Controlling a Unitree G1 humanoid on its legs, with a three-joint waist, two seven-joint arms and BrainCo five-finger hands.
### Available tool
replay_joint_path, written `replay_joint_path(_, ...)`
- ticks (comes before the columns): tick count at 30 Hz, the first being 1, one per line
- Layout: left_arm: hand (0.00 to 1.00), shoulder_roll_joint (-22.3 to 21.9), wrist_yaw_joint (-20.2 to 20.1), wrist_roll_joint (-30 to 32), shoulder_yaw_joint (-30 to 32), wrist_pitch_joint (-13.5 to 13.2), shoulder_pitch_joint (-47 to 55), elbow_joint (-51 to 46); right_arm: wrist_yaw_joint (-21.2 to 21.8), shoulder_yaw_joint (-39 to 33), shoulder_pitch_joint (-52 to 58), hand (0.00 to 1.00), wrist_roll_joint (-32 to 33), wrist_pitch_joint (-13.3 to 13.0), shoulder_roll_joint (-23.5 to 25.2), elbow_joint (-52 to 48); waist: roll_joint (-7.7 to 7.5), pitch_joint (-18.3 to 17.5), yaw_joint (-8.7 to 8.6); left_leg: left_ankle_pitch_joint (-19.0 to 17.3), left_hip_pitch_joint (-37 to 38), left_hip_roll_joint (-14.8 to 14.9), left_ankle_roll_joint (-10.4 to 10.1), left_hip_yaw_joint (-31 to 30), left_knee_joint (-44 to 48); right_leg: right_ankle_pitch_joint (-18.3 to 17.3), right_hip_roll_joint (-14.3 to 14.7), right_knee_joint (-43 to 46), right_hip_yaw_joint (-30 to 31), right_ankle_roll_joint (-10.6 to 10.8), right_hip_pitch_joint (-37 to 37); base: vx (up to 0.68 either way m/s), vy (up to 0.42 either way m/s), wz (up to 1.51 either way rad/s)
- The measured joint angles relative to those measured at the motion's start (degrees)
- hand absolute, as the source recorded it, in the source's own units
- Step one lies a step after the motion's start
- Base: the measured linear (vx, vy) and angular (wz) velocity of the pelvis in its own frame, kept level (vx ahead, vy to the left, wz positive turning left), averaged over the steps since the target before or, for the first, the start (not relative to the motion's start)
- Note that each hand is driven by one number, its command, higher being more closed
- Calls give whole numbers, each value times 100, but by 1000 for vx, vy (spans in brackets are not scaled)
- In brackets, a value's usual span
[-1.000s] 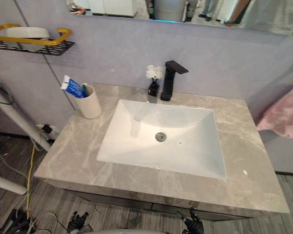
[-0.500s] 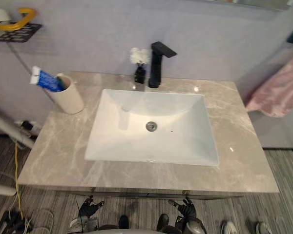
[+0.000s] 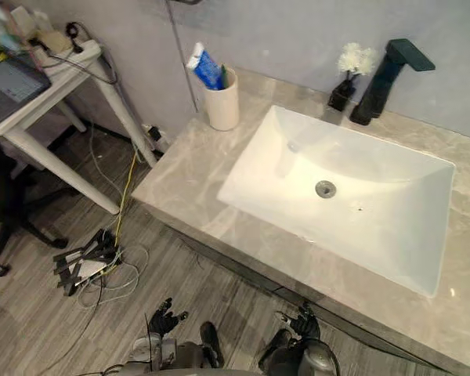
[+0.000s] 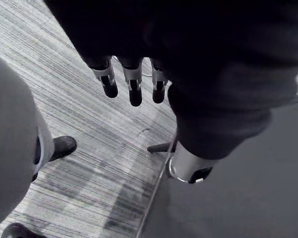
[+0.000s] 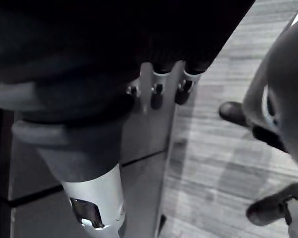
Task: Organize washtable
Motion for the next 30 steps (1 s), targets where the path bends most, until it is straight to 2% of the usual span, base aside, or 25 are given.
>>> replay_joint_path(1, 0, 67, -3, 4, -151, 7, -16, 31, 6, -70, -75, 0, 39, 6, 56, 119, -18, -2, -62, 230, 41, -81, 2, -223, -306, 45, 0, -50, -190, 1, 68, -136, 117, 73)
replay_joint_path(3, 0, 92, -3, 10, -258, -5, -14, 72, 3, -99, -142, 0, 40, -4, 87, 212, -12, 1, -66, 385, 108, -156, 5, -446, -523, 97, -11, -96, -370, 15, 189, -123, 39, 62)
replay_joint_path(6, 0, 138, -4, 217, -333, -18, -15, 141, 6, -70, -256, 0, 38, -7, 81, 484, 25, 21, -63, 397, 277, -239, 13, -625, -566, 96, -37, -65, -364, 5, 399, -143, 41, 27)
replay_joint_path(8, 0, 170, -10, 229, -361, -24, -2, 209, 8, -47, -311, 0, 36, -8, 71, 529, 52, 35, -126, 375, 309, -294, -11, -766, -571, 5, -26, -57, -208, 116, 485, -159, 27, 33)
replay_joint_path(9, 0, 172, -12, 223, -359, -23, -1, 234, 7, -39, -325, 0, 36, -8, 63, 529, 62, 37, -164, 365, 304, -321, -3, -872, -571, -103, -16, 45, -7, 179, 457, -126, 4, 55)
replay_joint_path(10, 0, 174, -14, 222, -358, -23, 1, 248, 12, -33, -335, 0, 37, -10, 15, 523, 71, 48, -176, 343, 260, -364, 26, -1073, -571, -433, 93, 349, 745, 226, 238, -114, -5, 102)
replay_joint_path(11, 0, 206, -18, 221, -359, -22, -7, 250, 85, -30, -341, 0, 44, -11, -50, 522, 20, 60, -242, 342, 162, -511, 28, -1409, -569, -666, 477, 538, 2084, 91, -50, -90, -21, 115)
replay_joint_path(13, 0, 215, -32, 216, -353, -23, -12, 298, 135, -43, -310, 0, 54, -10, -105, 556, -36, 77, -298, 386, 83, -671, 87, -1714, -529, -775, 668, 568, 2684, 54, -178, 46, -11, 107)
replay_joint_path(15, 0, 211, -40, 212, -314, -44, -38, 305, 153, -38, -316, 0, 110, 2, -213, 755, 17, 100, -170, 421, 98, -711, 151, -1859, -567, -874, 714, 744, 2818, 80, -192, 102, -2, 43)
replay_joint_path(16, 0, 212, -58, 209, -185, -29, -47, 350, 174, -37, -335, 0, 155, -3, -184, 752, 2, 107, -145, 440, 76, -764, 179, -2045, -569, -967, 789, 745, 2932, 200, -142, 41, -3, 41)
replay_joint_path(17, 0, 203, -74, 209, -68, -34, -49, 387, 181, -64, -333, 0, 163, -19, -155, 727, -31, 126, -137, 407, 27, -864, 220, -2265, -567, -1129, 850, 702, 3017, 422, -90, 62, 12, 63)
replay_joint_path(18, 0, 197, -110, 200, 44, -36, -52, 387, 186, -99, -307, 0, 169, -13, -140, 720, -55, 119, -117, 295, -26, -927, 300, -2377, -564, -1298, 915, 657, 3062, 585, -61, 97, 37, 71)
replay_joint_path(19, 0, 166, -117, 199, 97, -37, -79, 391, 193, -146, -272, 0, 172, -7, -104, 698, -112, 107, -109, 134, -51, -981, 287, -2389, -515, -1419, 941, 584, 3133, 708, -50, 169, 82, 120)
replay_joint_path(20, 0, 162, -122, 193, 334, -28, -308, 414, 196, -274, -107, 0, 264, -32, 91, 630, -394, 192, -114, -397, -378, -1054, 861, -2006, 860, -1697, 744, 927, 3428, 1194, -19, 167, 55, 102)
replay_joint_path(21, 0, 155, -105, 186, 420, -32, -321, 376, 216, -262, -16, 0, 267, -54, 98, 497, -405, 213, 24, -463, -339, -1031, 962, -2015, 1185, -1370, 901, 1203, 3657, 917, -31, 218, 41, 117)
replay_joint_path(22, 0, 102, -115, 187, 600, -24, -361, 419, 219, -261, 96, 0, 273, -57, 146, 379, -535, 251, 97, -718, -61, -1192, 608, -2492, 1081, -1332, 933, 2232, 4043, 21, -209, 218, -4, 121)
replay_joint_path(23, 0, -33, -131, 188, 728, -26, -350, 466, 228, -269, 167, 0, 289, -94, 183, 337, -462, 230, -8, -812, -42, -1279, 642, -2959, 1080, -1623, 943, 2562, 4177, -106, -505, 250, -2, 152)
replay_joint_path(26, 0, -152, -121, 176, 795, -32, -360, 395, 234, -276, 216, 0, 317, -101, 159, 364, -462, 136, 53, -833, -98, -1323, 669, -3595, 1069, -1673, 976, 2251, 3927, -167, -806, 296, -58, 166)
replay_joint_path(27, 0, -187, -111, 136, 891, -20, -357, 395, 231, -277, 251, 0, 317, -102, 147, 354, -427, 118, 48, -736, -110, -1354, 579, -3931, 1200, -1604, 992, 1920, 3685, -275, -857, 325, -93, 139)
replay_joint_path(28, 0, -218, -108, 98, 928, -7, -360, 394, 230, -287, 244, 0, 319, -112, 135, 314, -387, 111, 42, -720, -142, -1372, 552, -4104, 1300, -1495, 1048, 1600, 3556, -378, -861, 304, -87, 149)
replay_joint_path(29, 0, -274, -109, 85, 927, -4, -375, 372, 226, -334, 204, 0, 328, -113, 115, 254, -365, 109, 50, -776, -210, -1360, 457, -3966, 1527, -1148, 1120, 1012, 3407, -380, -806, 243, -36, 120)
replay_joint_path(30, 0, -330, -111, 45, 911, 7, -406, 364, 221, -338, 169, 0, 352, -121, 79, 196, -232, 176, 36, -880, -230, -1300, 286, -3699, 1730, -575, 1194, 536, 3349, -436, -610, 219, -12, 115)
